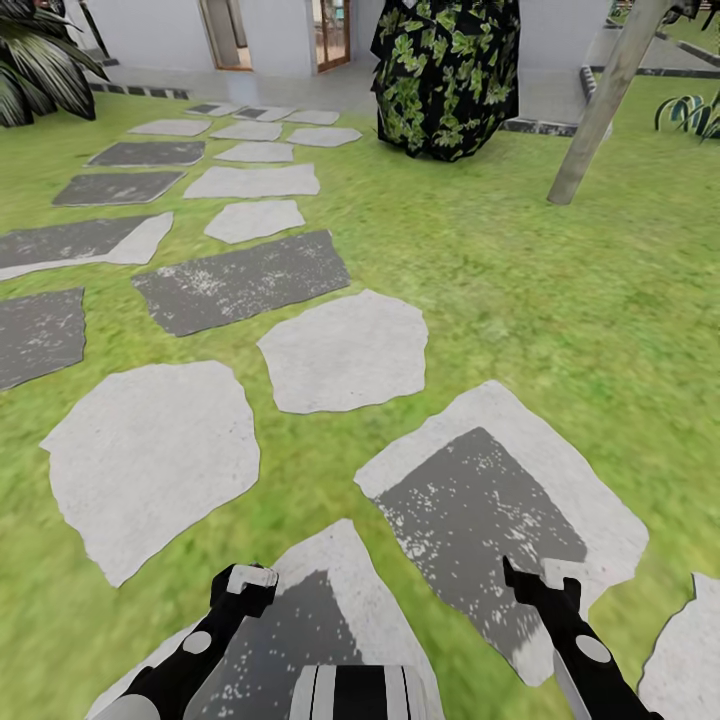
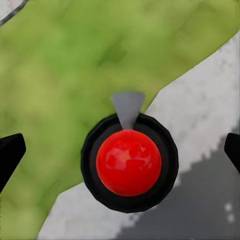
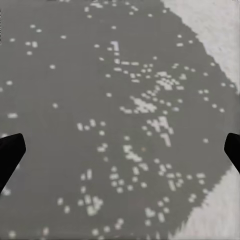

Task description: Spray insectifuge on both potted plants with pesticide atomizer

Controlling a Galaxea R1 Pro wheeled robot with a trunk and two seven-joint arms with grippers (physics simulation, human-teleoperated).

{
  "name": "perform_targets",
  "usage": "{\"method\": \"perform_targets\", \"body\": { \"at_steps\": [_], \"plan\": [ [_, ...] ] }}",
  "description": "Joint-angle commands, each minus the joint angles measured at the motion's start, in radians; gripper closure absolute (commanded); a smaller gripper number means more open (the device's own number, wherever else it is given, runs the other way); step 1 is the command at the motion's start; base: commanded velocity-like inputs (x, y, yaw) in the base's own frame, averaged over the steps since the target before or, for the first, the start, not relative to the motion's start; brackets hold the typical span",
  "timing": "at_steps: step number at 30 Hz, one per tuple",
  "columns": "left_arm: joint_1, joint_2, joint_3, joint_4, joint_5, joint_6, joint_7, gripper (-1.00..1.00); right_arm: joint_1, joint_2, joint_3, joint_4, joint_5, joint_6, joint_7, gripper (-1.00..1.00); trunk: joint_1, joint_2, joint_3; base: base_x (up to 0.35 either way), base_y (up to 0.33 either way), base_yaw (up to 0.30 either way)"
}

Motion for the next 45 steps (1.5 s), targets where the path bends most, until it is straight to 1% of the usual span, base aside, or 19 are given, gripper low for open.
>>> {"method": "perform_targets", "body": {
  "at_steps": [1,29,30,32,36,45],
  "plan": [
    [0.000,0.000,-0.002,0.001,-0.004,-0.003,0.001,-1.00,0.000,0.000,0.000,0.001,0.000,-0.003,0.000,-1.00,0.000,0.000,0.001,0.000,0.000,0.000],
    [0.000,0.000,-0.001,-0.002,-0.004,-0.005,0.001,-1.00,0.000,0.000,0.000,0.005,0.000,-0.003,0.000,-1.00,0.000,0.000,0.003,-0.023,0.000,0.000],
    [0.000,0.000,-0.001,-0.001,-0.004,-0.008,0.001,-1.00,0.000,0.000,0.000,0.005,0.000,-0.003,0.000,-1.00,0.000,0.000,0.003,0.000,0.000,0.000],
    [0.000,0.001,-0.002,0.003,-0.005,-0.037,0.001,-1.00,0.000,0.000,0.000,0.005,0.000,-0.003,0.000,-1.00,0.000,0.000,0.003,0.000,0.000,0.000],
    [0.000,0.000,-0.002,0.006,-0.004,-0.060,0.001,-1.00,0.000,0.000,0.000,0.005,0.000,-0.003,0.000,-1.00,0.000,0.000,0.003,0.000,0.000,0.000],
    [0.000,0.003,-0.002,0.008,-0.003,-0.067,0.001,-1.00,0.000,0.000,0.000,0.003,0.000,-0.003,0.000,-1.00,0.000,0.000,0.003,0.000,0.000,0.000]
  ]
}}
